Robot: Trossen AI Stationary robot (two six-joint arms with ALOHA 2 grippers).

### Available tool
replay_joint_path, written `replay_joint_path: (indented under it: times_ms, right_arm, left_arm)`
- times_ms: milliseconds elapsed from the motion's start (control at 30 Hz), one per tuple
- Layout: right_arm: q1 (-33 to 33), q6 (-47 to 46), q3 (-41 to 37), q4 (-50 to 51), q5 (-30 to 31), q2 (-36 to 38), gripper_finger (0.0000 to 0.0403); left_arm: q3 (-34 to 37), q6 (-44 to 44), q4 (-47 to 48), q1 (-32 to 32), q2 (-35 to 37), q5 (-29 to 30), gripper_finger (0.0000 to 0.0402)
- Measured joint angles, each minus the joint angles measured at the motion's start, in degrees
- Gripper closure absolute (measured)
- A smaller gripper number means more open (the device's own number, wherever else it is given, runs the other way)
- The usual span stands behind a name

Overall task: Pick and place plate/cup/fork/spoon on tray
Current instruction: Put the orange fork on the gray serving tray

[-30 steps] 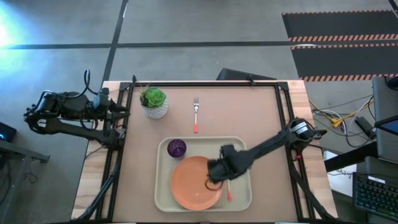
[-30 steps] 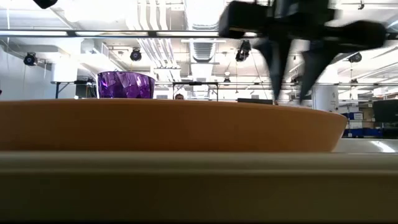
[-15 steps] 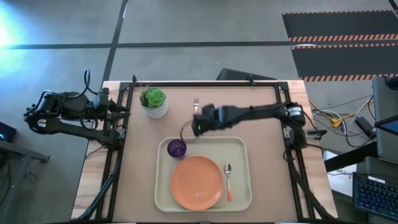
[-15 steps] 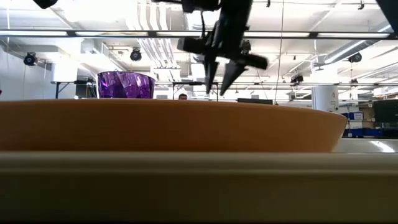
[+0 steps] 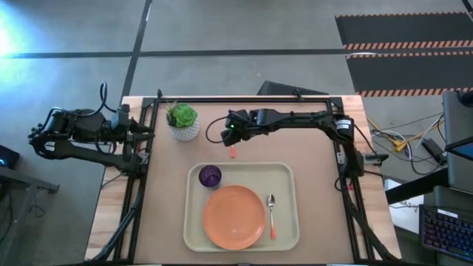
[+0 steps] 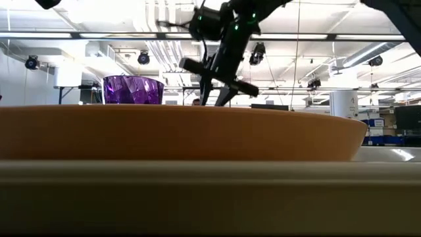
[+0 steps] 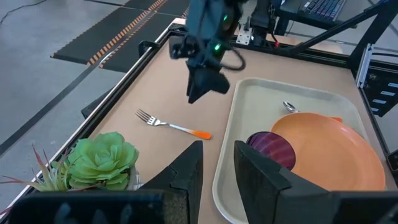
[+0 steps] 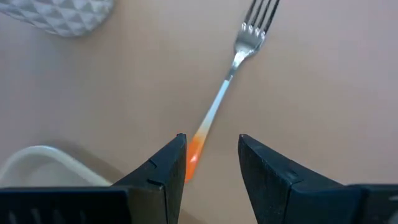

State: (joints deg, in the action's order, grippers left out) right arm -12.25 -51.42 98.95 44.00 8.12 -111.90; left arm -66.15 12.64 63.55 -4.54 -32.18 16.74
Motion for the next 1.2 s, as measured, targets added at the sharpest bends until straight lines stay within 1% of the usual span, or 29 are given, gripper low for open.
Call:
replay_joint_path:
  times_ms: [100, 200, 300, 400, 500, 600, 700, 767, 1033, 1200]
  right_arm:
    - [-0.6, 0.8, 0.3, -0.3, -1.4, -1.8, 0.0268]
    - [-1.4, 1.8, 2.3, -1.5, -3.7, -4.0, 0.0268]
    - [-1.8, 4.5, 6.2, -1.4, -4.9, -7.3, 0.0268]
    - [-2.1, 7.7, 12.2, 0.6, -5.4, -11.3, 0.0268]
    - [-2.3, 10.0, 19.5, 6.6, -5.2, -15.4, 0.0268]
    - [-2.4, 10.5, 26.6, 16.0, -4.2, -19.6, 0.0268]
    - [-2.4, 8.4, 32.2, 24.3, -2.2, -23.2, 0.0268]
    - [-2.4, 6.7, 34.8, 26.5, -1.9, -25.1, 0.0268]
    - [-2.4, 0.8, 36.0, 21.9, -1.8, -27.3, 0.0268]
    - [-2.6, -4.6, 36.0, 21.7, 1.0, -27.3, 0.0268]
  left_arm:
    - [0.0, 0.0, 0.0, 0.0, 0.0, 0.0, 0.0329]
    - [0.0, 0.0, 0.0, 0.0, 0.0, 0.0, 0.0329]
    - [0.0, 0.0, 0.0, 0.0, 0.0, 0.0, 0.0329]
    - [0.0, 0.1, 0.0, 0.0, 0.0, 0.0, 0.0329]
    - [0.0, 0.4, 0.0, 0.0, 0.0, 0.0, 0.0329]
    - [0.0, 0.4, 0.0, 0.0, 0.0, 0.0, 0.0329]
    - [0.0, 0.4, 0.0, 0.0, 0.0, 0.0, 0.0329]
    - [0.0, 0.4, 0.0, 0.0, 0.0, 0.0, 0.0329]
    - [0.0, 0.4, 0.0, 0.0, 0.0, 0.0, 0.0329]
    - [0.0, 0.0, 0.0, 0.0, 0.0, 0.0, 0.0329]
